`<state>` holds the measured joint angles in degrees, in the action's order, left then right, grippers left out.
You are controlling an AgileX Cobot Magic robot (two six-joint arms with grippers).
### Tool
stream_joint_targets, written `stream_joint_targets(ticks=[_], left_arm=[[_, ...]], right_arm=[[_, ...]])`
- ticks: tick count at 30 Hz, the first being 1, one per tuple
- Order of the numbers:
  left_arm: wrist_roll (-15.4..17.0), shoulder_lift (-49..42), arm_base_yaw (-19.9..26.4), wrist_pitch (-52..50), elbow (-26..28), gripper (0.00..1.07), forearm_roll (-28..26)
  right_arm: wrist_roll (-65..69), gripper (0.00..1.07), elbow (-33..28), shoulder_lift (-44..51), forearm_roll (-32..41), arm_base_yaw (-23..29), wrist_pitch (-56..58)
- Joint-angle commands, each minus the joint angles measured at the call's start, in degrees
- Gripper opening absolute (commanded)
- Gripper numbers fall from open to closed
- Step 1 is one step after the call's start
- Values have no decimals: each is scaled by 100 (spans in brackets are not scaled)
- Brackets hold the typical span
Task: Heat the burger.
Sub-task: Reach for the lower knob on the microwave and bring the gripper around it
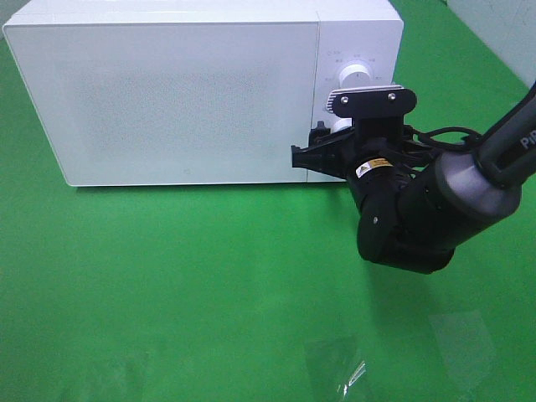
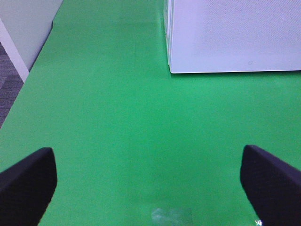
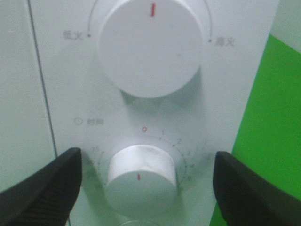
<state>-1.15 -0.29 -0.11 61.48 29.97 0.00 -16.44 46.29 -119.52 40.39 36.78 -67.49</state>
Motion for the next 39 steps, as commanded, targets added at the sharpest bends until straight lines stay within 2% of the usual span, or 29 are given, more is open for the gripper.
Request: stream_joint_targets(ticks=[1,29,33,34,35,36,37,38,39], left_arm=[[23,-103,6,-11,-23,98,-40],[23,-103,6,-11,-23,98,-40],[23,-103,6,-11,-23,98,-40],[23,-103,6,-11,-23,98,-40],[23,-103,6,-11,-23,98,-40],[23,-103,6,-11,-23,98,-40],[23,-103,6,-11,-23,98,-40],[23,-103,6,-11,-23,98,-40],[23,-103,6,-11,-23,98,-40]], right_arm=[[115,74,52,6,-115,-86,-46],[-57,71,229,-23,-223,-69,-206],[-57,64,229,-40,-223,-69,-138],[-57,57,229,-40,-223,-69,-109],[-57,57,229,-40,-223,-69,-109],[-57,52,229,-40,-223,-69,-109],[-57,41,229,-40,-223,-69,-115],[-57,41,229,-40,-223,-69,-115],[-57,27,229,-40,-235,-69,-115]])
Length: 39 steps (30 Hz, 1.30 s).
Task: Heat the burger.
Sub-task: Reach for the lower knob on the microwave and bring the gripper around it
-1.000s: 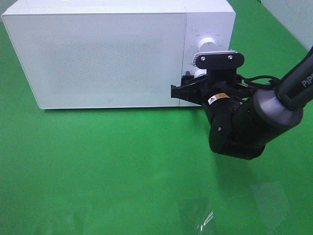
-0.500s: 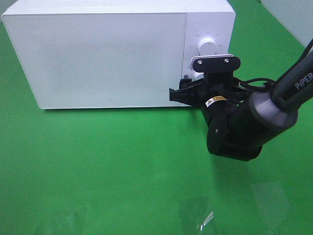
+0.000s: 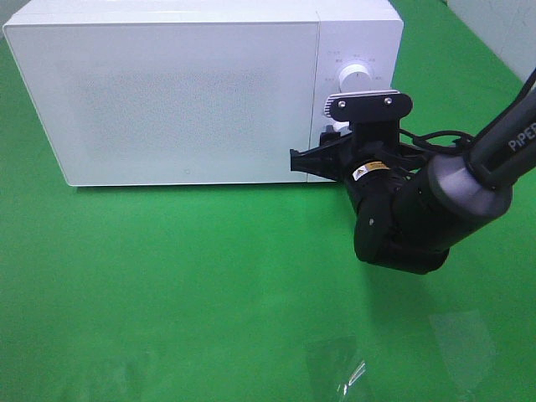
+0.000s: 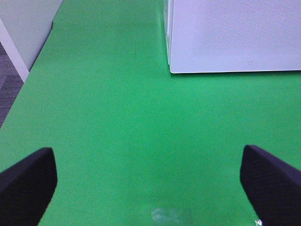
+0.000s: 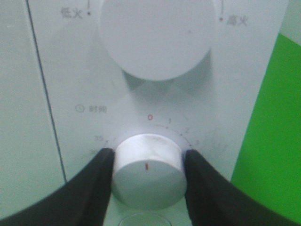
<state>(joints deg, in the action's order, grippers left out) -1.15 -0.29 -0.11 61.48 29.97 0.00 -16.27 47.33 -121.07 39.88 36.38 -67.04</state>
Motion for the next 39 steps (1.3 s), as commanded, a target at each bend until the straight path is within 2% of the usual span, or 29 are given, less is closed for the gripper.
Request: stream_joint_targets(ticks=[1,2,3,5,15,20,24,26,27,28,29,31,34,35,38,39], left_arm=[[23,-103,6,-11,-23,98,-40],[23,-103,6,-11,-23,98,-40],[23,-103,6,-11,-23,98,-40],[23,-103,6,-11,-23,98,-40],[23,-103,6,-11,-23,98,-40],[23,-103,6,-11,-23,98,-40],[23,-103,6,-11,-23,98,-40],[23,-103,6,-11,-23,98,-40],[23,-103,6,-11,-23,98,-40],[23,-103,6,-11,-23,98,-40],[23,-103,6,-11,-23,98,-40],[23,-103,6,-11,-23,98,-40],[23,-103,6,-11,-23,98,-40],[23,-103,6,-11,-23,98,-40],[23,-103,6,-11,-23,98,-40],[23,-103,6,-11,-23,98,-40]], right_arm=[[-74,27,126,115,-183,-29,-160],[-74,14,126,115,-189,-29,-160],[-74,14,126,115,-189,-29,-160],[-74,1,126,115,-206,-29,-160],[-46,0,126,115,-235,-29,-241],[493,0,126,115,-281,-29,-281],[1461,0,126,115,-458,-29,-332],[2384,0,126,115,-527,-29,-430],[2384,0,126,115,-527,-29,-430],[3008,0,126,115,-527,-29,-470],[3008,0,126,115,-527,-29,-470],[4549,0,126,115,-527,-29,-653],[4979,0,126,115,-527,-29,-733],[5689,0,126,115,-527,-29,-859],[6303,0,126,115,-533,-29,-963],[6956,0,126,115,-556,-29,-1054]])
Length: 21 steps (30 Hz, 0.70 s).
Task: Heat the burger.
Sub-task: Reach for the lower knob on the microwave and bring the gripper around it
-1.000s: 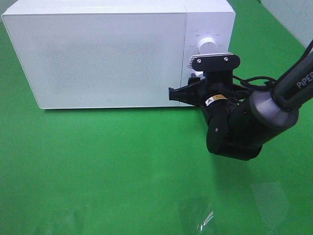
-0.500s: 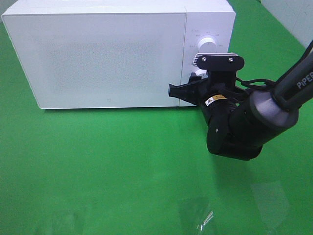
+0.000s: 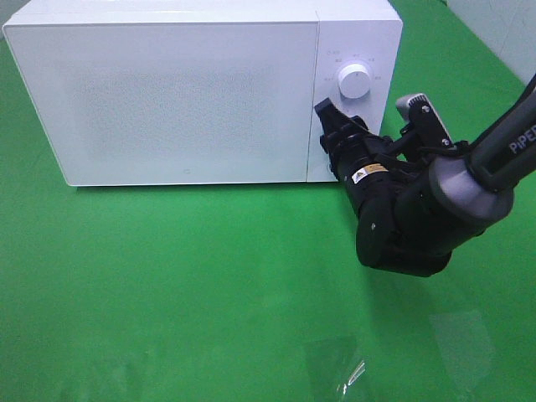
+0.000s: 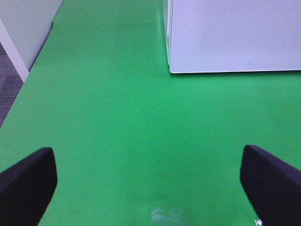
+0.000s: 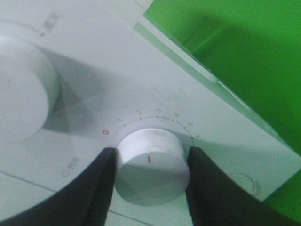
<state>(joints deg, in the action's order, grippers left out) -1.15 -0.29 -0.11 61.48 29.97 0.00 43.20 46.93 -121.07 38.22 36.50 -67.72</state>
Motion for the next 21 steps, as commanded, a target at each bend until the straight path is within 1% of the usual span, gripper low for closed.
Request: stream_joint_targets(ticks=[1,4,5,6,8,15,17,21], left_arm=[[23,-103,6,-11,-23,98,-40],[23,-103,6,-11,-23,98,-40],[23,-103,6,-11,-23,98,-40],[23,-103,6,-11,-23,98,-40],[23,-103,6,-11,-23,98,-40],[23,-103,6,-11,-23,98,-40],[23,-103,6,-11,-23,98,-40],[23,-103,6,-11,-23,98,-40]], right_arm=[[1679,0,166,115,-435,-40,-1077],[1960,0,166,109,-435,-40,-1123],[2567,0,166,109,-470,-40,-1175],[2567,0,166,109,-470,-40,-1175],[3633,0,166,109,-470,-40,-1249],[3948,0,166,109,-498,-52,-1249],[4291,0,166,109,-521,-52,-1249],[4320,0,166,109,-521,-52,-1249]])
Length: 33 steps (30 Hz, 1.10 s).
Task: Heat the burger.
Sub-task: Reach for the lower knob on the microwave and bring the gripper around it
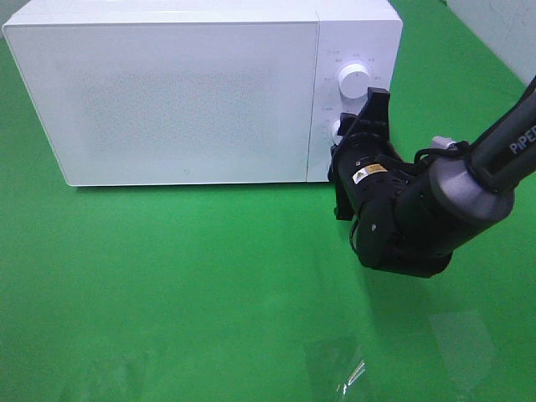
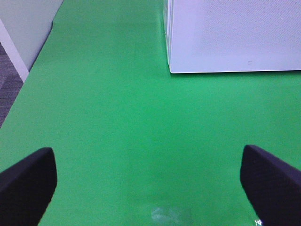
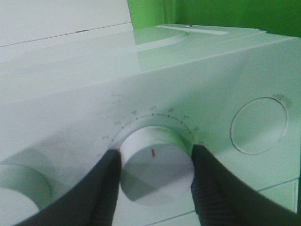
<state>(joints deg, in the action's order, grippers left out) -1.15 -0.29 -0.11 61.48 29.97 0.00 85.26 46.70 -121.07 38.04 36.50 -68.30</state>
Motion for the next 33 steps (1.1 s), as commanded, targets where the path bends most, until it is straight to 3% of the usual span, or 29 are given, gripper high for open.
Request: stream_joint_targets(ticks=[1,11,22,27,28,29,30,32,33], left_arm=[[23,-103,6,-11,-23,98,-40],[23,-103,6,-11,-23,98,-40],[23,-103,6,-11,-23,98,-40],[23,-103,6,-11,-23,98,-40],[23,-103,6,-11,-23,98,-40],[23,-103,6,-11,-23,98,-40],[23,-103,6,-11,-23,98,-40],[23,-103,6,-11,-23,98,-40],[23,-103,6,-11,-23,98,-40]], right_arm=[[115,0,189,109,-504,-52,-1192],[-298,0,189,109,-556,-52,-1192],[-355,8,189,109,-212,-52,-1180],[-355,20,183,109,132,-52,-1186],[-413,29,183,109,223,-52,-1186],[-413,29,183,109,223,-52,-1186],[-481,41,183,109,281,-52,-1186],[-504,46,183,109,286,-52,-1186],[-613,57,172,109,281,-52,-1186]])
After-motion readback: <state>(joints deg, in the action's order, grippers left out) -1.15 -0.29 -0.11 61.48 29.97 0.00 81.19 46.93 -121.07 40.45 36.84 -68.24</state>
